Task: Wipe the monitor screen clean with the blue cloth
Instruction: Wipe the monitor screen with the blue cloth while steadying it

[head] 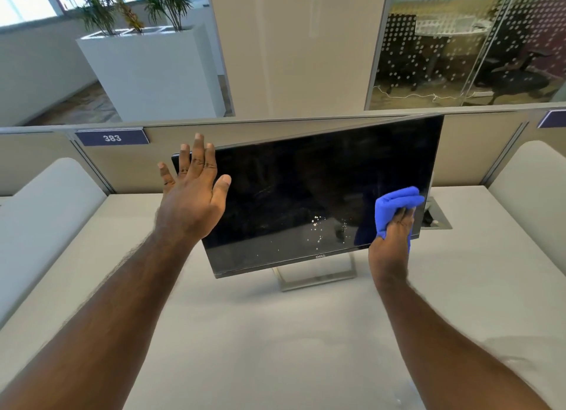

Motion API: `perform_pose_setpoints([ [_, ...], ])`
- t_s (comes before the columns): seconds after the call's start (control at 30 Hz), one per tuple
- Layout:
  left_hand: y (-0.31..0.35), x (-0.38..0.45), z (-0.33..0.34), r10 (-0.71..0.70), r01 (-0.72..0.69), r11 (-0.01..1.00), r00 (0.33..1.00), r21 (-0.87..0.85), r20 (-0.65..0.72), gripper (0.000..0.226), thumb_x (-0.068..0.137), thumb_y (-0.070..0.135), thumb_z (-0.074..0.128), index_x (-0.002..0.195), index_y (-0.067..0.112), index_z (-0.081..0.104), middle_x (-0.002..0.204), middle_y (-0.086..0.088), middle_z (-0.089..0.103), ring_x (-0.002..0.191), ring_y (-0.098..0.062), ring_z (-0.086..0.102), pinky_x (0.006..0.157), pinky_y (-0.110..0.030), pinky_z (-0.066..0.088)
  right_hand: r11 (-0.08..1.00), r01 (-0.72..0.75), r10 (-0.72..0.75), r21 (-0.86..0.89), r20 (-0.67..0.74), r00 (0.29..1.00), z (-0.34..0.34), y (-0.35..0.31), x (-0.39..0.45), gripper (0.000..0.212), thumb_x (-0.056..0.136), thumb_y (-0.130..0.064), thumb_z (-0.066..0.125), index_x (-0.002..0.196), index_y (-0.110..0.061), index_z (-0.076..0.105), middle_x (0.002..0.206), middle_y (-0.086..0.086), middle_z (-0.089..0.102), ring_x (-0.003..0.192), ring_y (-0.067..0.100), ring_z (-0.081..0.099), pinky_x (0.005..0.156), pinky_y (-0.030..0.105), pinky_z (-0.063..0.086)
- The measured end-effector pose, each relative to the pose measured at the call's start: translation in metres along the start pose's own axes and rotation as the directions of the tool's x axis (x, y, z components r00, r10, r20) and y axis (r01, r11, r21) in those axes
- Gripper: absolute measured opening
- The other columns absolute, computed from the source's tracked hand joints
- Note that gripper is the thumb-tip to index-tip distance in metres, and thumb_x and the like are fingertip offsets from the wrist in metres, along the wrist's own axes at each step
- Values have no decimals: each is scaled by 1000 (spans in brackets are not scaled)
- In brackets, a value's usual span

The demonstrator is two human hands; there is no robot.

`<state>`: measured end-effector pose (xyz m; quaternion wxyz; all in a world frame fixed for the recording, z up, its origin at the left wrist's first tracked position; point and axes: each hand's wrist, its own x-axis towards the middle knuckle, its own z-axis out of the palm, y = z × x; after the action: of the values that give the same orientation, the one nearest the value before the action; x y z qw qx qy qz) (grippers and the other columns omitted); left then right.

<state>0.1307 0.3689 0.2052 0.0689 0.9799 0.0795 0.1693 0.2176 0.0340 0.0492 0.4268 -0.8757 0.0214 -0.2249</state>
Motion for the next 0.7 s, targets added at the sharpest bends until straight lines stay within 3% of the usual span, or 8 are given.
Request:
perform_pose_setpoints([
  [0.1,-2,-1,0,3,-3,1000,1000,1,5,65,100,52,11,155,26,-11,161,9,-27,146,-15,-25,116,-52,-16,993,-30,30,-117,3,1000,10,-9,0,64,94,7,41,152,3,14,161,20,9,149,34,7,121,35,5],
  [0.3,-10,-4,0,-4,3,1000,1000,16,8,66,99,54,8,154,27,-15,159,10,-30,146,-15,-27,115,-50,-18,960,199,-221,-197,-100,970,24,-93,19,63,87,1,37,148,5,25,157,27,18,145,46,16,121,48,15],
  [0.57,-27,-11,-4,-52,52,998,999,-36,-10,67,99,51,14,156,24,-10,160,11,-27,146,-14,-24,117,-51,-14,819,513,-510,-256,85,856,73,-180,-28,70,84,-7,55,149,-1,29,156,23,24,142,50,20,116,55,23],
  [0.7,-28,-11,-4,-50,49,997,999,-64,-17,67,101,47,20,156,22,-7,161,10,-24,149,-17,-19,118,-53,-11,695,687,-653,-210,216,726,102,-165,-73,68,87,-5,49,151,-8,28,160,14,16,146,44,13,119,52,15],
])
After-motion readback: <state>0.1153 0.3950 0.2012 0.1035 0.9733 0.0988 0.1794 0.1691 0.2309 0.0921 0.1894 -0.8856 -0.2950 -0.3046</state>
